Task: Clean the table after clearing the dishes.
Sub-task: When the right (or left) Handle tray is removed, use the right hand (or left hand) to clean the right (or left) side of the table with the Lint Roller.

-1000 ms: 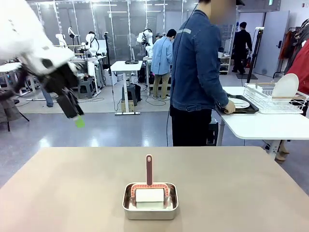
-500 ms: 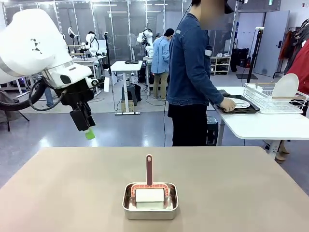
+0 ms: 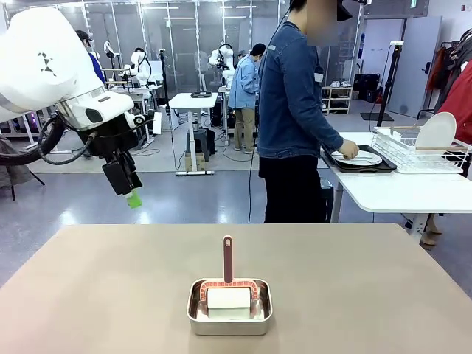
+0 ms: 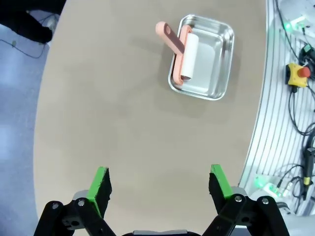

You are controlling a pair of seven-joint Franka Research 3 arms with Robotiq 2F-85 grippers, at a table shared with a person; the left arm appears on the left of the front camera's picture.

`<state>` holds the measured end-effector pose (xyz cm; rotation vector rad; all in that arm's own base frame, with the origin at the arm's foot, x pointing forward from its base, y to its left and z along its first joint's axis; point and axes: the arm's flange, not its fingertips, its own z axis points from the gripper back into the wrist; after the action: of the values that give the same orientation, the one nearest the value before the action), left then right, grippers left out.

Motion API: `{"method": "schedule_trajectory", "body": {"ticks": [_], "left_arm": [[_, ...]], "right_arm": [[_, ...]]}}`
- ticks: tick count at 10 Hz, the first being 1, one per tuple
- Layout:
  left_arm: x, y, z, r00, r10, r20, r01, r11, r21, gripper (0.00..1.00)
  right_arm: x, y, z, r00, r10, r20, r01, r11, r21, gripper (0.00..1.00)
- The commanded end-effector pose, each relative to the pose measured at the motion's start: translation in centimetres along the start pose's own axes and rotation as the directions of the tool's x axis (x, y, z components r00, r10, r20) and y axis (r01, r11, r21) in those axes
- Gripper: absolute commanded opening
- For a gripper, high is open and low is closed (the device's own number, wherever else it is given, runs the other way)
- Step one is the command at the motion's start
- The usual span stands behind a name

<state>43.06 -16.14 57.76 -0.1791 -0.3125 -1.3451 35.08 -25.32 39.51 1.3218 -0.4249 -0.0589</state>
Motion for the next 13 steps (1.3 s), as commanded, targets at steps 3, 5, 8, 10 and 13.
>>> {"method": "schedule_trajectory", "body": {"ticks": [3,5,8,10,13], "left_arm": [[9.8,1.2,-4.8,0.972,-0.221,-0.078,0.219,0.975,-0.030,1.00],[13.7,1.9,-8.6,0.964,-0.243,-0.109,0.234,0.968,-0.088,1.00],[16.5,3.1,-12.1,0.948,-0.283,-0.148,0.271,0.958,-0.096,1.00],[17.2,3.3,-13.9,0.954,-0.252,-0.160,0.229,0.962,-0.149,1.00],[16.6,3.2,-15.9,0.958,-0.224,-0.178,0.179,0.955,-0.237,1.00]], "right_arm": [[-0.1,0.3,0.1,1.000,0.012,0.000,-0.012,1.000,-0.001,1.00],[-0.1,0.3,0.1,1.000,0.012,0.000,-0.012,1.000,-0.001,1.00],[-0.1,0.3,0.1,1.000,0.012,0.000,-0.012,1.000,-0.001,1.00],[-0.1,0.3,0.1,1.000,0.012,0.000,-0.012,1.000,-0.001,1.00],[-0.1,0.3,0.1,1.000,0.012,0.000,-0.012,1.000,-0.001,1.00]]}}
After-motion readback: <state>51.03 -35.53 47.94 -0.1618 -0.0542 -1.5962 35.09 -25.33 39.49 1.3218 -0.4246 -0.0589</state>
